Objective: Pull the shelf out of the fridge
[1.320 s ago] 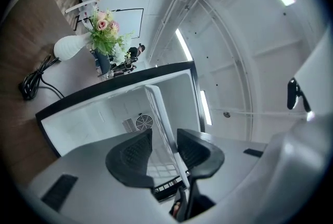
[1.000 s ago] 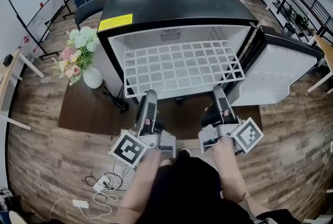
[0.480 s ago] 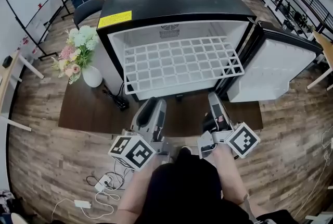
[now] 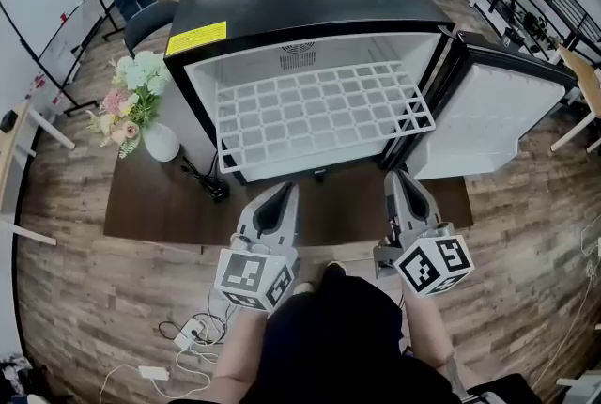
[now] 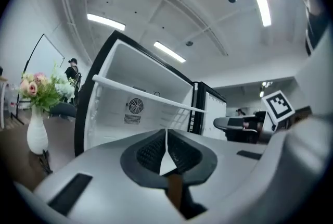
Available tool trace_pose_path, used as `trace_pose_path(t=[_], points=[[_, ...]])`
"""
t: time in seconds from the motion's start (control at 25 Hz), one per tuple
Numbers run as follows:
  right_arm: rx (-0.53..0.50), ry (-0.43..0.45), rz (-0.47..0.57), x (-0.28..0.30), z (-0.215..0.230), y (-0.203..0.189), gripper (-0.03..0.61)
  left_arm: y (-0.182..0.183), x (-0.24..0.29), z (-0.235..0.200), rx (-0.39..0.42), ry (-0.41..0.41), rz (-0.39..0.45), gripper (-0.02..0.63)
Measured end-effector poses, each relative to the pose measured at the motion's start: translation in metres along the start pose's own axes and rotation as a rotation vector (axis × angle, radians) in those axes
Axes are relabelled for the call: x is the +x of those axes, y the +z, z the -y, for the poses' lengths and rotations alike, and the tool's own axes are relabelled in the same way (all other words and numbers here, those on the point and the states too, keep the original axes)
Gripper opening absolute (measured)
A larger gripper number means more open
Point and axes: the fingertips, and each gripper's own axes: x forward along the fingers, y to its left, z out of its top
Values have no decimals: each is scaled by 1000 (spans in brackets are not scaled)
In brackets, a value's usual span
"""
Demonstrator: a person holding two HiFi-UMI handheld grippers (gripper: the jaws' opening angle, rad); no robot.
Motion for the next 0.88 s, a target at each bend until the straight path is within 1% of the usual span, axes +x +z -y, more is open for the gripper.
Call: trace_pose_path(t=[0.08, 0.16, 0.32, 0.44, 0.88], points=[[-128, -4, -16, -1, -1, -2, -6, -2, 3, 5, 65, -10, -8, 6], [-188, 13, -34, -1, -3, -6, -8, -6, 7, 9, 78, -29, -18, 5], [-193, 43, -50, -1, -1, -12, -9, -13, 12, 15, 94, -49, -44, 3], [-201, 48, -67, 2, -1, -16, -9, -15, 16, 20, 85, -57, -48, 3], [-177, 69, -91, 14, -5, -18, -9, -13, 24, 15, 76, -42, -50, 4]])
